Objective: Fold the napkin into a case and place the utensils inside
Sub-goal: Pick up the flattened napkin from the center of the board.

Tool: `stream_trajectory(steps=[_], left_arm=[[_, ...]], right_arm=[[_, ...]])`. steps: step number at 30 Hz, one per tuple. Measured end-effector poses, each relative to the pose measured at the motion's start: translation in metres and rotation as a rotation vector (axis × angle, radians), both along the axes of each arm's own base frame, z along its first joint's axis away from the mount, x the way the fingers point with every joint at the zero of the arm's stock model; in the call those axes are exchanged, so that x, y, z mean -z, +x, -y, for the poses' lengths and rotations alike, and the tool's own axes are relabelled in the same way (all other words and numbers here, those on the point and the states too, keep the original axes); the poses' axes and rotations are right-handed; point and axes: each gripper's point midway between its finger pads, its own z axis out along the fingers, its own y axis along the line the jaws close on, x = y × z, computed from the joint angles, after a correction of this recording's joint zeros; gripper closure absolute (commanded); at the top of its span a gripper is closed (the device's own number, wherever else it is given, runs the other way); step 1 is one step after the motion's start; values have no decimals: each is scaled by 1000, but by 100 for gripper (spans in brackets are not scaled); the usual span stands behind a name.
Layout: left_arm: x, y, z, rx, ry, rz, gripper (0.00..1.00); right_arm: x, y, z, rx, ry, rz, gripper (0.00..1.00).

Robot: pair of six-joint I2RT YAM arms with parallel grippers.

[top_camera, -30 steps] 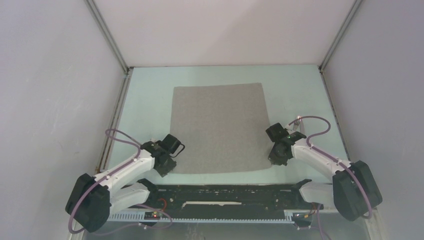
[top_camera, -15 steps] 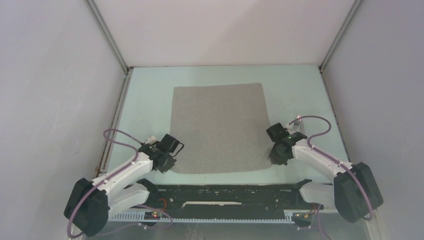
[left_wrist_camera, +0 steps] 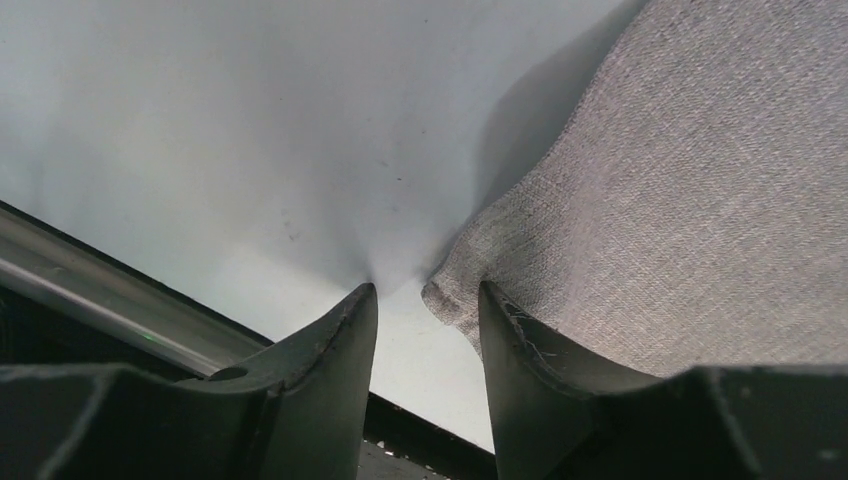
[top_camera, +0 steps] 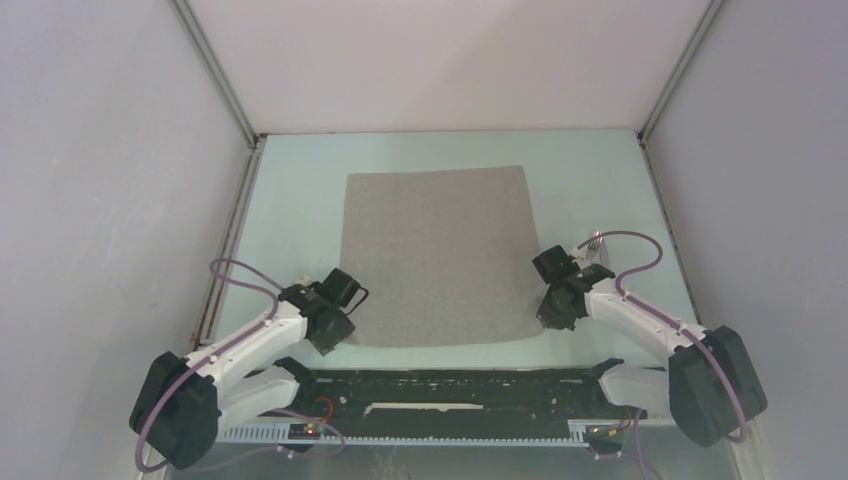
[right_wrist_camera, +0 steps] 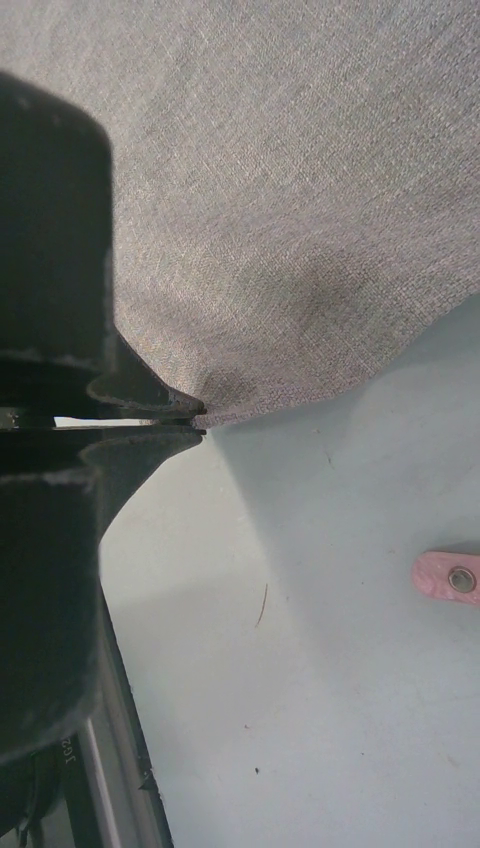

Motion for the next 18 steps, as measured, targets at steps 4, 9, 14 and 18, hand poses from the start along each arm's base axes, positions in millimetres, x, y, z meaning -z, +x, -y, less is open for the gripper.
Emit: stream_trajectory(steps=[4, 9, 14, 18], left_arm=[[1, -2, -2, 0, 19, -24, 44], [0, 1, 1, 4, 20, -27, 56], [2, 3, 3, -11, 14, -23, 76], [4, 8, 8, -36, -12, -9, 93]], right_arm=[[-1, 1, 0, -1, 3, 8, 100], [-2, 1, 0, -6, 2, 10, 100], [-2, 2, -1, -11, 3, 12, 100], [-2, 2, -1, -14, 3, 14, 100]])
